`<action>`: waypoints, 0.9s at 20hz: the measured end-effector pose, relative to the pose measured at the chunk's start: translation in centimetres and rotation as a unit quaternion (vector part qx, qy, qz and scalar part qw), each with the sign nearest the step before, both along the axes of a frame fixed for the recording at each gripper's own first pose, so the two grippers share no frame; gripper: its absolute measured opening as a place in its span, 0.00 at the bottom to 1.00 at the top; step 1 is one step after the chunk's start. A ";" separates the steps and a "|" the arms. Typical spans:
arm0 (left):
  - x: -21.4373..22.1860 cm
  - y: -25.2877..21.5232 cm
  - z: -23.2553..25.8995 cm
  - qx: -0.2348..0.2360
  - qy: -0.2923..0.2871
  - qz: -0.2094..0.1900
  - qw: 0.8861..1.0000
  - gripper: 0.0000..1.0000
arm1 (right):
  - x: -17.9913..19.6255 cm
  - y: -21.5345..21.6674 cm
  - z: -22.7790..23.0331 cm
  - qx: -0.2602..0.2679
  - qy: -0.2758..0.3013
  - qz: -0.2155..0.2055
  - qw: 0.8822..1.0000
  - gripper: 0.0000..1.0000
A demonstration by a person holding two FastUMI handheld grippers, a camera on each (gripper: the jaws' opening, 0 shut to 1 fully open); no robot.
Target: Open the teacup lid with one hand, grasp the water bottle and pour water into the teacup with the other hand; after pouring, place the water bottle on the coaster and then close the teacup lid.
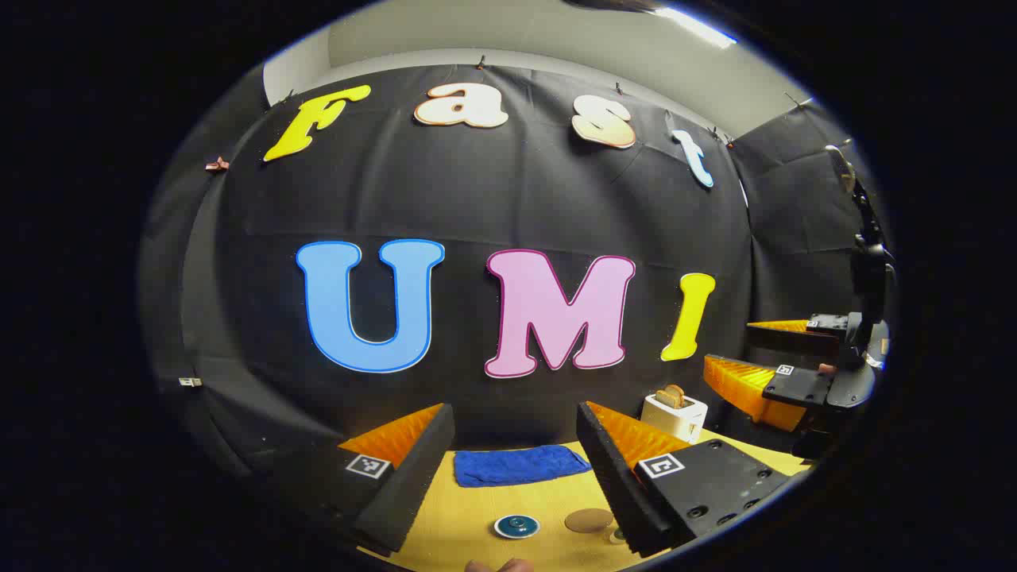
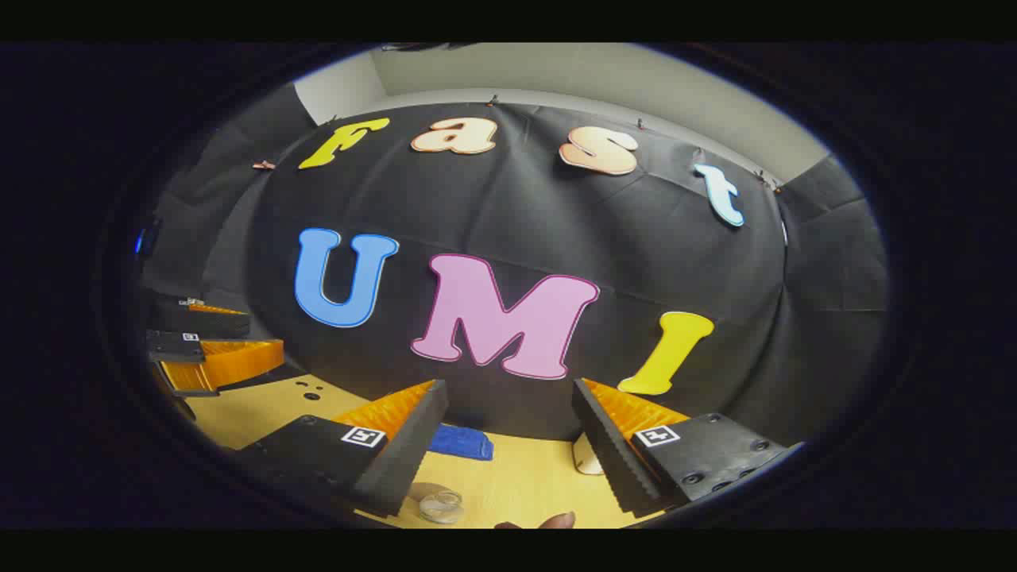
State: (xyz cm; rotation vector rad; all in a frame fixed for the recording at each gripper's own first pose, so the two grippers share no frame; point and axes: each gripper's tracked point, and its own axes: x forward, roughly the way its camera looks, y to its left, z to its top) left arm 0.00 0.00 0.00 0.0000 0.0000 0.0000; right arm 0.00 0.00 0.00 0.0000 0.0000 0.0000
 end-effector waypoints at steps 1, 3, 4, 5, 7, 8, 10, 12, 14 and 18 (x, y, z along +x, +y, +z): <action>0.0 0.0 0.0 0.002 0.001 0.000 1.000 0.98 | -0.1 0.2 -0.1 0.001 0.002 0.002 1.000 0.96; -0.1 0.1 -0.1 0.005 0.002 0.000 1.000 0.97 | -0.2 0.3 -0.3 -0.002 0.005 0.002 1.000 0.96; -0.2 0.1 -0.2 0.006 0.002 0.000 1.000 0.98 | -0.3 0.2 -0.2 -0.004 0.003 0.001 1.000 0.98; -0.2 0.1 -0.2 0.008 0.002 0.000 1.000 0.97 | -0.3 0.3 -0.2 -0.005 0.003 0.001 1.000 0.96; -0.1 0.1 -0.3 0.009 0.000 -0.003 1.000 0.98 | -0.4 0.5 -0.2 -0.002 0.003 0.004 1.000 0.96; -0.2 0.0 -0.3 0.007 0.001 -0.005 1.000 0.98 | -0.4 0.6 -0.2 -0.001 0.003 0.005 1.000 0.96; -0.4 0.0 -0.4 0.004 0.005 -0.006 1.000 0.98 | -0.6 0.7 -0.3 -0.001 0.004 0.006 1.000 0.98; -0.5 -0.1 -0.4 0.003 0.008 -0.008 1.000 0.98 | -0.7 0.8 -0.4 -0.004 0.004 0.006 1.000 0.96; -0.5 0.0 -0.4 0.008 0.007 -0.012 1.000 0.98 | -0.9 0.8 -0.4 -0.006 0.005 0.006 1.000 0.96; -0.5 -0.1 -0.4 0.014 0.003 -0.019 1.000 0.97 | -0.9 0.7 -0.2 -0.006 0.002 0.002 1.000 0.98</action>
